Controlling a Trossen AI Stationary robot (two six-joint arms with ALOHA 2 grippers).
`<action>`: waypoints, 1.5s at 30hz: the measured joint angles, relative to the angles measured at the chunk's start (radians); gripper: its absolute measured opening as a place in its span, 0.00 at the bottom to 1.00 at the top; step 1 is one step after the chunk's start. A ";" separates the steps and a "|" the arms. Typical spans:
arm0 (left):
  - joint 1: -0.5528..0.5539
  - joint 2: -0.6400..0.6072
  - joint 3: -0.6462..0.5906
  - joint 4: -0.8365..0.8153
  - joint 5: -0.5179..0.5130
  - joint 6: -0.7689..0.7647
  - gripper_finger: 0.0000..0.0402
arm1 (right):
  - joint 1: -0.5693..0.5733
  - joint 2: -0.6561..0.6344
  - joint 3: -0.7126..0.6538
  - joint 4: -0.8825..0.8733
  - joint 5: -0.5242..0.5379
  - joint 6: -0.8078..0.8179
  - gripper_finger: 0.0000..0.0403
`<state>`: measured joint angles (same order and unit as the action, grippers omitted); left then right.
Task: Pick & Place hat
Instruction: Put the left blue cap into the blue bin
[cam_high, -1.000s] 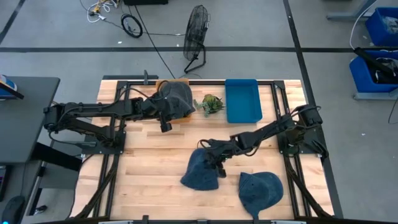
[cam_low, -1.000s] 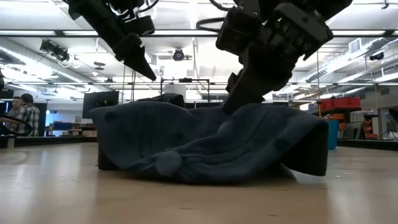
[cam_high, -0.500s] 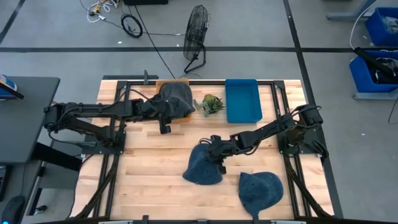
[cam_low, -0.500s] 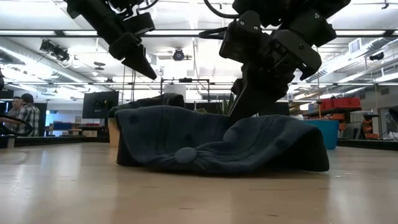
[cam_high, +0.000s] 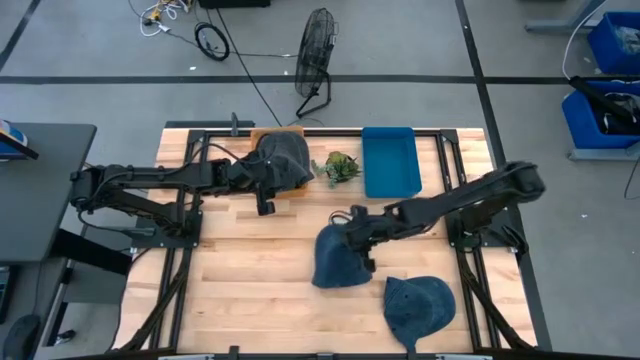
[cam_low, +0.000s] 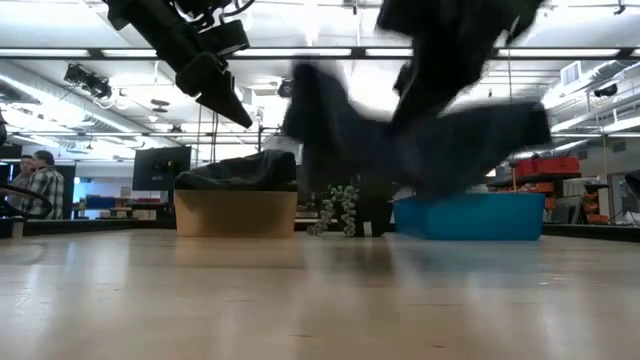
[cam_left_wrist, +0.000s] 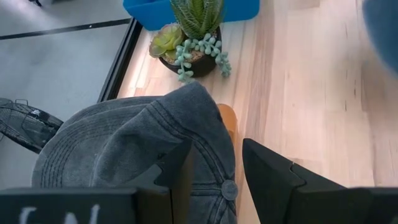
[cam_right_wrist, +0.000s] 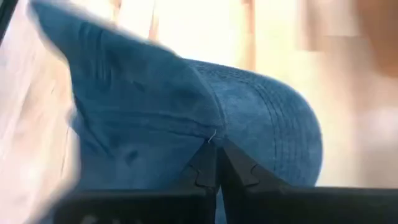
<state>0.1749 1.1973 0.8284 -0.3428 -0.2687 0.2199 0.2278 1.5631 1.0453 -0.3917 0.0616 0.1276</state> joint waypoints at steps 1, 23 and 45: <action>0.000 0.000 0.000 0.001 0.000 0.000 0.35 | 0.002 -0.032 0.023 -0.068 0.018 -0.008 0.01; 0.000 0.000 0.000 0.040 0.000 0.000 0.35 | -0.407 -0.344 0.054 -0.693 0.603 -0.203 0.01; -0.021 0.000 0.000 0.038 0.000 0.001 0.35 | -0.776 -0.285 -0.181 -0.202 0.216 -0.796 0.01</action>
<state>0.1538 1.1973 0.8284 -0.3046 -0.2687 0.2210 -0.5485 1.2783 0.8644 -0.5941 0.2776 -0.6685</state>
